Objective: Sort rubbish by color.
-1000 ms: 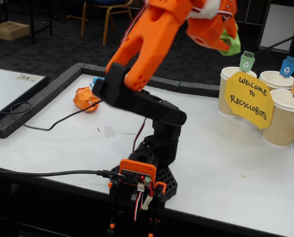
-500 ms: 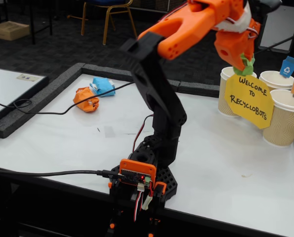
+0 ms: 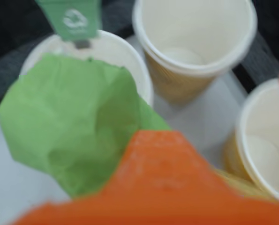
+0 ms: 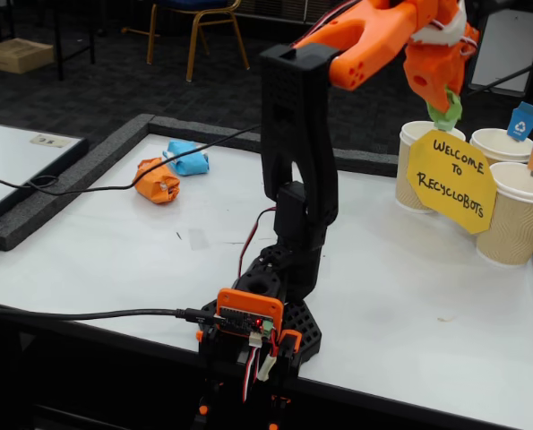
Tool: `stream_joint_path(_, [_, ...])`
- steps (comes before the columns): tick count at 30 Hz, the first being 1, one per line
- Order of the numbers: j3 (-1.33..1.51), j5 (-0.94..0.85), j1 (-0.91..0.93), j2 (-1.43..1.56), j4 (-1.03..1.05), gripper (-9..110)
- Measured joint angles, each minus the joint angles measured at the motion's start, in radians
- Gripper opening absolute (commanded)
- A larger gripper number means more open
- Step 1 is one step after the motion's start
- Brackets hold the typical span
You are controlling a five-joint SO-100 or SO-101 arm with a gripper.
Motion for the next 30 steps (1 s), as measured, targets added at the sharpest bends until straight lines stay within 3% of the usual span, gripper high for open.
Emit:
stream_joint_path(23, [-0.219, -0.002, -0.051, -0.282, -0.017, 0])
stream_joint_path(30, [-0.225, -0.025, -0.051, -0.29, -0.041, 18])
